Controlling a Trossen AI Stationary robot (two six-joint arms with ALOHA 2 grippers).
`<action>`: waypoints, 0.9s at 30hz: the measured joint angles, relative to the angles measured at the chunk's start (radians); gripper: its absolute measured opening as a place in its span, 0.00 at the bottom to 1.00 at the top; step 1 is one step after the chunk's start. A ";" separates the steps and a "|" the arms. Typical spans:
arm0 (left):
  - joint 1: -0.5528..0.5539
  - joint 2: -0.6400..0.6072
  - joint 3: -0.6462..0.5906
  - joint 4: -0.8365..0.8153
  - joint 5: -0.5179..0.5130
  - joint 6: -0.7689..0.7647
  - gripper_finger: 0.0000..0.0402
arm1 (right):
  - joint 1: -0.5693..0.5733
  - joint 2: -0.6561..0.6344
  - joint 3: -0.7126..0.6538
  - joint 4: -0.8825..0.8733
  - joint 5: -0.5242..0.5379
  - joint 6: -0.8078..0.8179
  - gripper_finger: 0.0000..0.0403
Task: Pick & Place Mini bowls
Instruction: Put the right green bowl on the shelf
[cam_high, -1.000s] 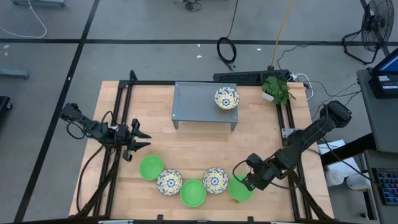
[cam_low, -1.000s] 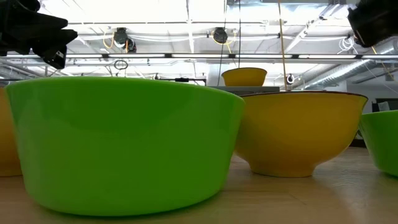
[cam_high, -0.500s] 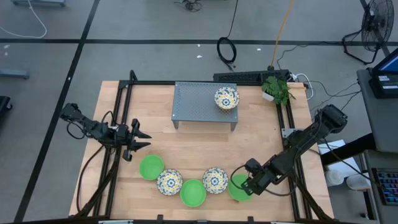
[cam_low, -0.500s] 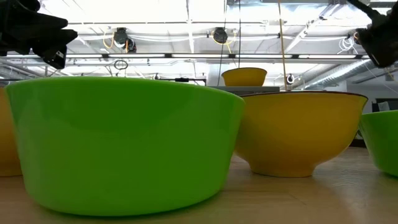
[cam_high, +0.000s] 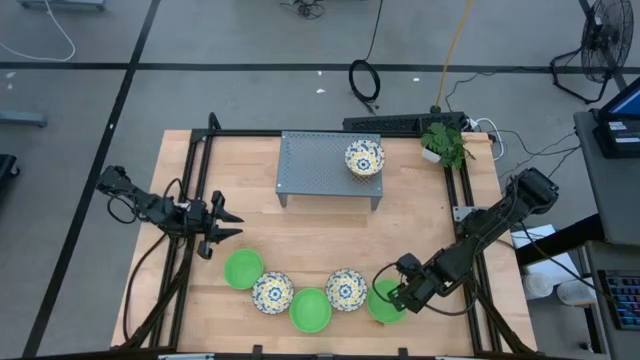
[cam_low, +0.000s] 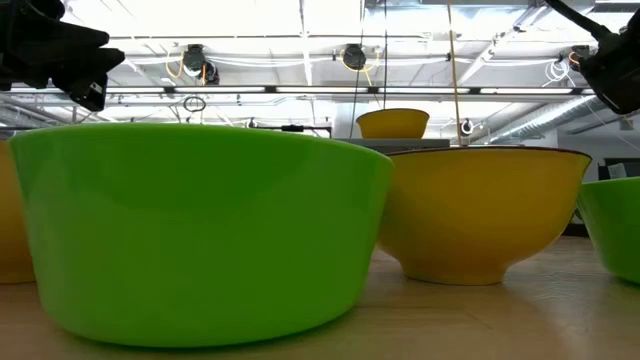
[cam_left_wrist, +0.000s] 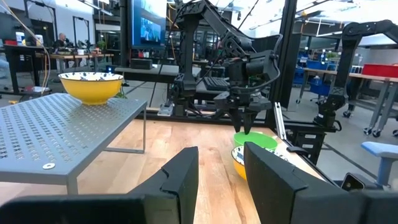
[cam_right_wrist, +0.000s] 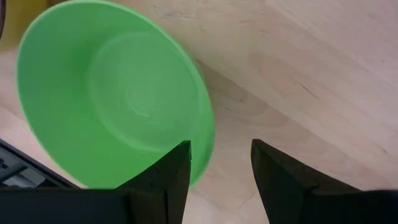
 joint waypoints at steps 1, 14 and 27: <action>0.000 0.000 0.000 0.000 0.000 0.000 0.33 | 0.000 0.000 0.000 -0.006 0.001 -0.005 0.38; 0.000 0.000 0.000 0.000 0.000 0.000 0.33 | 0.000 0.000 0.000 -0.067 0.051 -0.019 0.38; 0.000 0.000 0.000 0.000 0.000 0.000 0.33 | 0.017 -0.001 -0.056 0.033 -0.001 0.012 0.38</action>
